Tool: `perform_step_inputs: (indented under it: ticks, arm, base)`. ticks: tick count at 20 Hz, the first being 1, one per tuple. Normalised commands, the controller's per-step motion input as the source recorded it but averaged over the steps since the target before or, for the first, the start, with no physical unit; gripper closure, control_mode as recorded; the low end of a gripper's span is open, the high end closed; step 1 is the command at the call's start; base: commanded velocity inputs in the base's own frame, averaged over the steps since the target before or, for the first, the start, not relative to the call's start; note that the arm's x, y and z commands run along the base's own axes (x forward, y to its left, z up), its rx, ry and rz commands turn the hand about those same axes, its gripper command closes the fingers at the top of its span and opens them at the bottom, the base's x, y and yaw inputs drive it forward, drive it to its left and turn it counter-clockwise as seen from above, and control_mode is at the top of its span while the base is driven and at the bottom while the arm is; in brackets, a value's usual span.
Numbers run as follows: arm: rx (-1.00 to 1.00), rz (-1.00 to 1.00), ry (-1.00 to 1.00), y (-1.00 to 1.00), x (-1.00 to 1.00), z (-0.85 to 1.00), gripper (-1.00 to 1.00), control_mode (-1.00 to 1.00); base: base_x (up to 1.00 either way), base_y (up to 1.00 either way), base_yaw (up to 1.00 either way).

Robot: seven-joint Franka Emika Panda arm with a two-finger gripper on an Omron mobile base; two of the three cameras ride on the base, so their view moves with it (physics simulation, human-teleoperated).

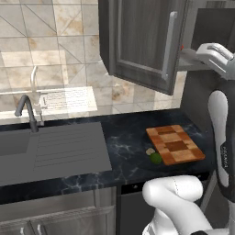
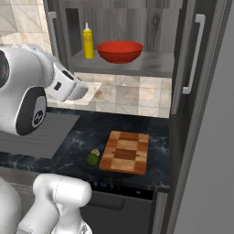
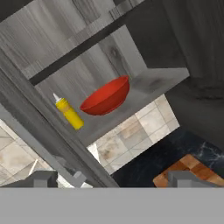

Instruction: Open the cabinet. Place the bowl and condiment on the counter. Then place the lime and garlic on the cutting board.

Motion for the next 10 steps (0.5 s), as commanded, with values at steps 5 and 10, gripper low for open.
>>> perform_step_inputs:
  ticks: [5, 10]
  arm:
    - [0.14, 0.14, 0.00, -0.16, 0.00, 0.00, -1.00, -1.00]
    - [0.14, 0.11, 0.00, -0.09, 0.00, 0.00, -1.00, -1.00]
  base:
    - [0.00, 0.00, 0.00]
    - [0.00, 0.00, 0.00]
